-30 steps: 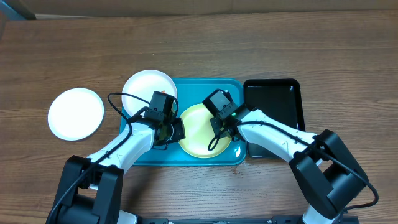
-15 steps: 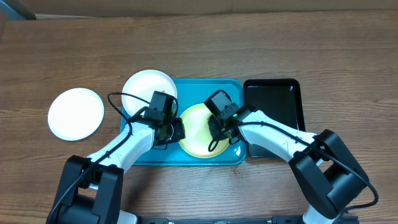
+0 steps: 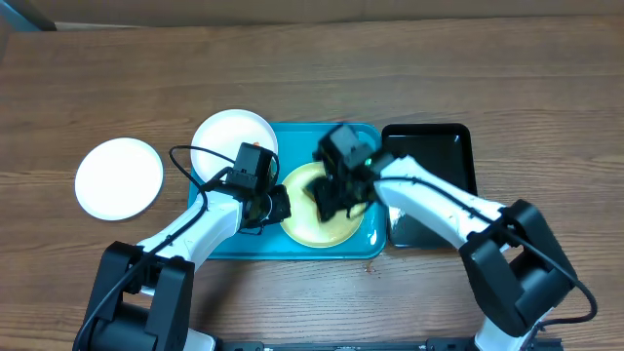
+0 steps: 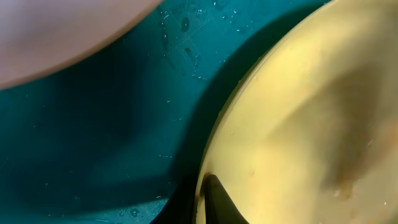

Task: Clean dirty plates on tray and stack at the side
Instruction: 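Return the sponge to the black tray and raise the right gripper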

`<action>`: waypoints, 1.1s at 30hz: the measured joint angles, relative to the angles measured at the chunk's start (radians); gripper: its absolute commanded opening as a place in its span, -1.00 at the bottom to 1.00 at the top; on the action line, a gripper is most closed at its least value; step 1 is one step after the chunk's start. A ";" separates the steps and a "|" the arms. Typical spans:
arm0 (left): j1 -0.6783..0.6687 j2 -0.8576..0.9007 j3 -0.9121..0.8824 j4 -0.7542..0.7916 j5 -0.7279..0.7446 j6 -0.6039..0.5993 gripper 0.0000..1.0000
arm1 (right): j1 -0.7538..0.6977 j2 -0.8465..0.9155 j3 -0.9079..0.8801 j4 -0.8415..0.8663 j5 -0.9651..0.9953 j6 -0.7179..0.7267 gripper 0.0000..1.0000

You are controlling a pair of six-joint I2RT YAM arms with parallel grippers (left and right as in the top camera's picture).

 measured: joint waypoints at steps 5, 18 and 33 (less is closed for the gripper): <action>0.000 0.000 0.001 -0.004 0.011 0.003 -0.63 | -0.109 0.001 0.232 -0.192 -0.027 -0.012 -0.92; 0.000 0.000 0.002 -0.006 0.016 0.003 -0.74 | -0.435 -0.003 0.140 -0.380 0.248 -0.014 -0.92; 0.000 0.018 0.122 -0.291 -0.046 0.006 -0.92 | -0.507 -0.002 0.075 -0.328 0.258 -0.013 0.35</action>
